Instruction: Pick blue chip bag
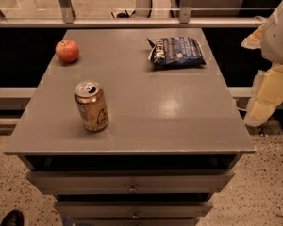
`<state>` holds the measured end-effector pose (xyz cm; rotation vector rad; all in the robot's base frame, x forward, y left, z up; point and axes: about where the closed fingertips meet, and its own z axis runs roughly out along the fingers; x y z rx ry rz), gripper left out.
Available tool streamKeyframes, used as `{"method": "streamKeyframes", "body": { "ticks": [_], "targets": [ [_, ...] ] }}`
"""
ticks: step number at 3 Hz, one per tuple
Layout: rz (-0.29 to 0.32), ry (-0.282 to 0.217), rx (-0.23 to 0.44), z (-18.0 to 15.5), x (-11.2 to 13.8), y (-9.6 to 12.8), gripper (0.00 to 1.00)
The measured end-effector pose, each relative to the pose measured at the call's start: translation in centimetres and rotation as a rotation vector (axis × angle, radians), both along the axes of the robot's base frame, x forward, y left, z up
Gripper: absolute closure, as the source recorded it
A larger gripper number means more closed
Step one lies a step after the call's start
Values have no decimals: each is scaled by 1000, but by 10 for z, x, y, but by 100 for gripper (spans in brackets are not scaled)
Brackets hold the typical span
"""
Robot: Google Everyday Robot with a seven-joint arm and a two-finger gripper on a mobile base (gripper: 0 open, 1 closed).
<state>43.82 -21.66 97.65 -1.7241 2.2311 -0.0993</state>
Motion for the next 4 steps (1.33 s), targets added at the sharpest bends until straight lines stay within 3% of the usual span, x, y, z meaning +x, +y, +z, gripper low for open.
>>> {"method": "streamKeyframes", "body": {
  "ticks": [1,2,3,4],
  "targets": [
    [1,-7,7,-1,3,0,0],
    [9,-58,62,-8,28,1,0],
    [12,-135,152,-17,87,6,0],
    [-8,-230,307,-31,184,17,0]
  ]
}}
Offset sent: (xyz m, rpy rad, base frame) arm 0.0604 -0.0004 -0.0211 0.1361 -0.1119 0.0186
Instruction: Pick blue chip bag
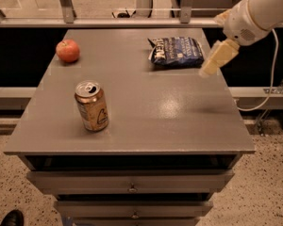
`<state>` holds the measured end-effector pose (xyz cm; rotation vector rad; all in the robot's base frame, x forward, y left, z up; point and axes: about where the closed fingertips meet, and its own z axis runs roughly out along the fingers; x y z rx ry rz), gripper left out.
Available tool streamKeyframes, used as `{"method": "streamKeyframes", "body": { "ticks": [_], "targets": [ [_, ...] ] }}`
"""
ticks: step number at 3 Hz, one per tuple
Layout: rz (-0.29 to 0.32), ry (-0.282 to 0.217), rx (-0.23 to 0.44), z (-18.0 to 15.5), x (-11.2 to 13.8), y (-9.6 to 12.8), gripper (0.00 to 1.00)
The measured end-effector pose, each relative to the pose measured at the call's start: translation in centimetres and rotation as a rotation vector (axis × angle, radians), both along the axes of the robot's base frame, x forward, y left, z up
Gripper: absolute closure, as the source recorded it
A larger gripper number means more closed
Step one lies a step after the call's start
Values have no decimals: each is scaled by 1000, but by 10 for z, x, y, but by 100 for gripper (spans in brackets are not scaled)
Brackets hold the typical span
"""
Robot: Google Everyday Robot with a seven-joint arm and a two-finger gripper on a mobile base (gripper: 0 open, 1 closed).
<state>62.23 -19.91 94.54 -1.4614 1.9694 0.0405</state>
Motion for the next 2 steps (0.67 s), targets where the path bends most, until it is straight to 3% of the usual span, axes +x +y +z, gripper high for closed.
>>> {"method": "streamKeyframes", "body": {
  "ticks": [1,2],
  "targets": [
    [-23,-46,140,-15,67,8,0],
    [-54,-53,220,-32,101,4,0]
  ]
}}
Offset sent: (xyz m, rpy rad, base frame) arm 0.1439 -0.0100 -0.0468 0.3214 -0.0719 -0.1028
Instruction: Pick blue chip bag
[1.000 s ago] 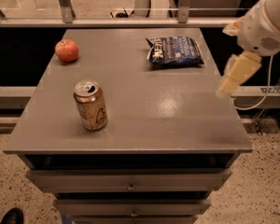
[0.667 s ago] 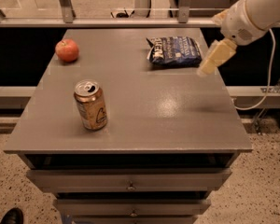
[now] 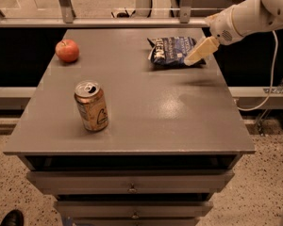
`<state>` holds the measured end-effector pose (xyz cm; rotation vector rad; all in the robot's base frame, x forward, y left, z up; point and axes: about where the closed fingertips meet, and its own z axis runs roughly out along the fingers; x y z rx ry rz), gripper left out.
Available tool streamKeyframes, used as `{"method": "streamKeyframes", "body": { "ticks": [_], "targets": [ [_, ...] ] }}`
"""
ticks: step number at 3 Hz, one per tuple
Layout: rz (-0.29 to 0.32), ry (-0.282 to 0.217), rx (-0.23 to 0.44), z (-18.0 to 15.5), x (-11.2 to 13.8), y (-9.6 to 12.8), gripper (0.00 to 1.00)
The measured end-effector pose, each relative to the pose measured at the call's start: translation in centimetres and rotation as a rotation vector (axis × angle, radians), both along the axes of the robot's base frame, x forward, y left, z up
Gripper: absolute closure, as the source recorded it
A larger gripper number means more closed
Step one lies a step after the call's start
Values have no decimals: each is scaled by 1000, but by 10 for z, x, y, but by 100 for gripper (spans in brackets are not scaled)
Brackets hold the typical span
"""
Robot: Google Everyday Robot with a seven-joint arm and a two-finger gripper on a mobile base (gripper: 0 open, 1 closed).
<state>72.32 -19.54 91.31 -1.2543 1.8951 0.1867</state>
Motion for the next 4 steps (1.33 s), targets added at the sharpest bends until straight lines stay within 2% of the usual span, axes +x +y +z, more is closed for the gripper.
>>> {"method": "streamKeyframes", "body": {
  "ticks": [1,2,3,4],
  "targets": [
    [-23,30,98,-24,30,-4,0],
    [-25,65,160,-40,43,-3,0],
    [-14,111,209,-56,50,1,6],
    [-8,128,228,-60,52,2,28]
  ]
}}
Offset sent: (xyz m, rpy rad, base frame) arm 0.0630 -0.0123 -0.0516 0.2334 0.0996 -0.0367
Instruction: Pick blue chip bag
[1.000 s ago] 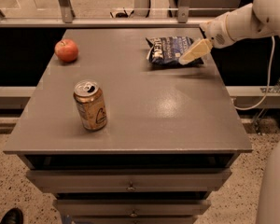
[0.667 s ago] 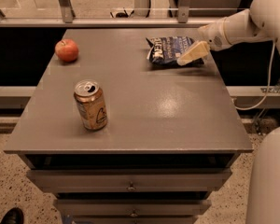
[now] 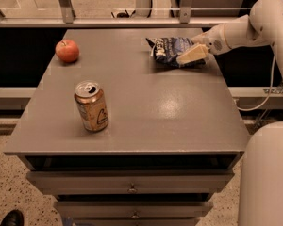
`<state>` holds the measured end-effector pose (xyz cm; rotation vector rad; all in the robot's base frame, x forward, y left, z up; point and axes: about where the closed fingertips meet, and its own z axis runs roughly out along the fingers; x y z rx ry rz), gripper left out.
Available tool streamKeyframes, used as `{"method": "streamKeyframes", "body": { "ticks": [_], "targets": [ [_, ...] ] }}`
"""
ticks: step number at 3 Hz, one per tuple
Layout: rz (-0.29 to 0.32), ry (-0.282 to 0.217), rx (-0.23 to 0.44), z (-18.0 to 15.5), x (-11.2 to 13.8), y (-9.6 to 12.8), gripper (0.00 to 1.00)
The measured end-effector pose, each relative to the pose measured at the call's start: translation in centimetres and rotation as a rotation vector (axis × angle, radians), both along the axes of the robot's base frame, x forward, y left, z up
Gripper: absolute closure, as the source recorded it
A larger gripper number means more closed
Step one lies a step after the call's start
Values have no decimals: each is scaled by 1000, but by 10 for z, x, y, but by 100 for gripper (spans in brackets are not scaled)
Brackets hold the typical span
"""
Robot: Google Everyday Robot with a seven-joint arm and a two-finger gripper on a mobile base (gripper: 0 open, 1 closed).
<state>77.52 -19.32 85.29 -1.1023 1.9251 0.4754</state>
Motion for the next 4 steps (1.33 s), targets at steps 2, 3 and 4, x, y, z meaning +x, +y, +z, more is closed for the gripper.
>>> {"method": "streamKeyframes", "body": {
  "ticks": [2,3,4],
  "targets": [
    [33,1,46,18,-11,8,83],
    [63,-11,72,40,-25,14,100],
    [89,-97,111,105,-64,29,100]
  ]
}}
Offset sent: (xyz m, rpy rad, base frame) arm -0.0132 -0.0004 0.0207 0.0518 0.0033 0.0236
